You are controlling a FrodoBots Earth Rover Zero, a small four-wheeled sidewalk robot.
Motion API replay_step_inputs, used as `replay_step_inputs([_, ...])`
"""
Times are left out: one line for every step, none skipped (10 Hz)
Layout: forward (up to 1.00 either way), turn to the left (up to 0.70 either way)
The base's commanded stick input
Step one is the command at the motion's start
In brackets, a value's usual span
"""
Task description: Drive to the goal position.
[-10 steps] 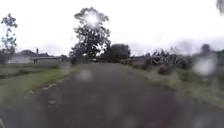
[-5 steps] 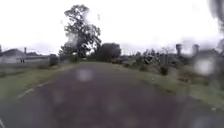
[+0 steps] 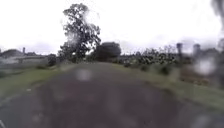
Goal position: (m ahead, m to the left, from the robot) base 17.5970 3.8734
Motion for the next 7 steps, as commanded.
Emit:
replay_step_inputs([1.0, 0.38])
replay_step_inputs([1.0, 0.27])
replay_step_inputs([1.0, 0.13])
replay_step_inputs([1.0, 0.0])
replay_step_inputs([1.0, 0.0])
replay_step_inputs([1.0, 0.0])
replay_step_inputs([1.0, 0.0])
